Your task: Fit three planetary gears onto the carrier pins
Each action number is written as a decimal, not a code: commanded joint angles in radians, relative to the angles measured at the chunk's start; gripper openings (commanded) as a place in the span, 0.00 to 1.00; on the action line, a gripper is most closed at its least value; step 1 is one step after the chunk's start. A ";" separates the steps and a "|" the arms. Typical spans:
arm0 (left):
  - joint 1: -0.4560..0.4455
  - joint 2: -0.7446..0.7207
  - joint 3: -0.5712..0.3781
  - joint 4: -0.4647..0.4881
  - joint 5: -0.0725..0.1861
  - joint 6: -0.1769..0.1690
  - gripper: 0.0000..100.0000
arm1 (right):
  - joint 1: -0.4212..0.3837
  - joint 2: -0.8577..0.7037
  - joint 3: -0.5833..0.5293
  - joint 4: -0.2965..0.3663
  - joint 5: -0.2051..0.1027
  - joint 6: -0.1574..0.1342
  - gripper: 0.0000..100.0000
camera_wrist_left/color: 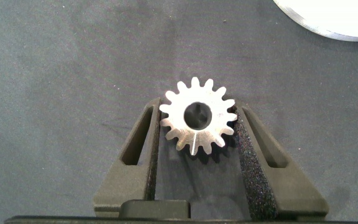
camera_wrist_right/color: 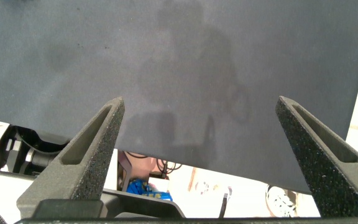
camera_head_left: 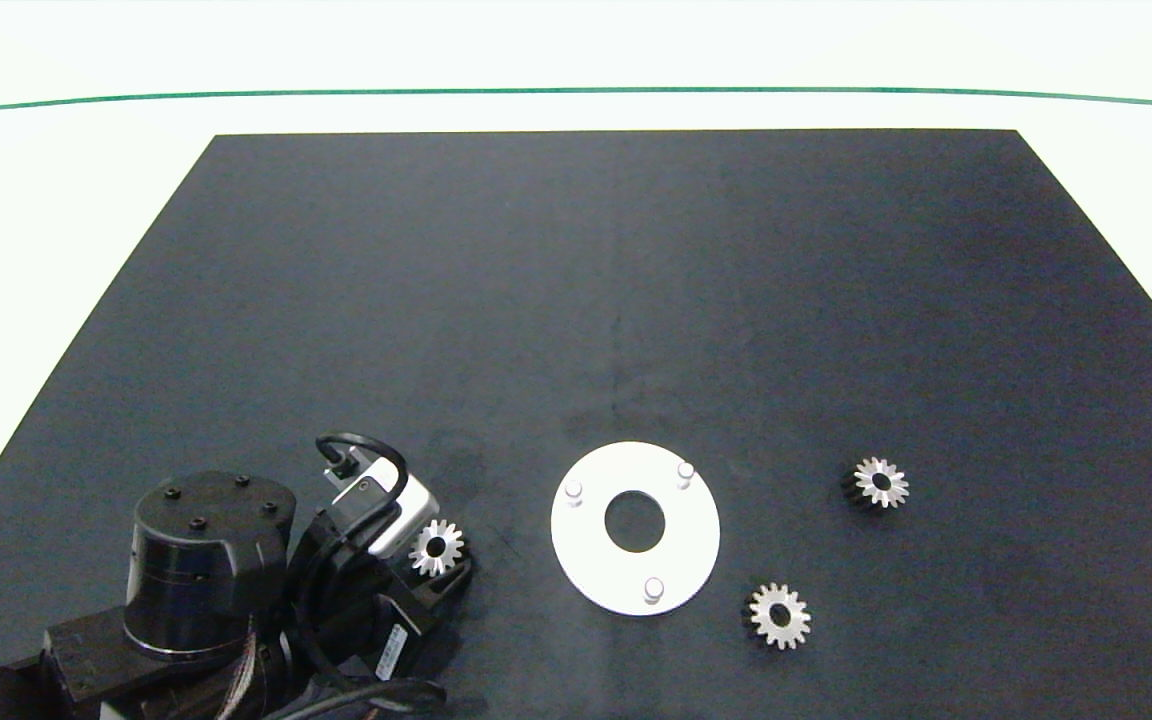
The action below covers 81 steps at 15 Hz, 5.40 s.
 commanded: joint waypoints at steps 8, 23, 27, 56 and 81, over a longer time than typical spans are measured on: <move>0.001 -0.001 -0.006 -0.004 -0.001 0.008 0.03 | -0.001 -0.003 -0.003 0.001 -0.002 -0.002 1.00; -0.177 -0.095 -0.338 0.346 0.119 0.022 0.01 | 0.000 -0.008 -0.003 0.001 -0.002 -0.004 1.00; -0.201 -0.047 -0.404 0.355 0.136 0.022 0.01 | 0.000 -0.008 -0.003 0.001 -0.002 -0.002 1.00; -0.264 0.137 -0.472 0.329 0.174 0.023 0.01 | 0.000 -0.036 -0.018 0.003 -0.002 -0.002 1.00; -0.223 0.155 -0.483 0.314 0.174 0.031 1.00 | 0.002 -0.042 -0.018 0.003 -0.002 0.001 1.00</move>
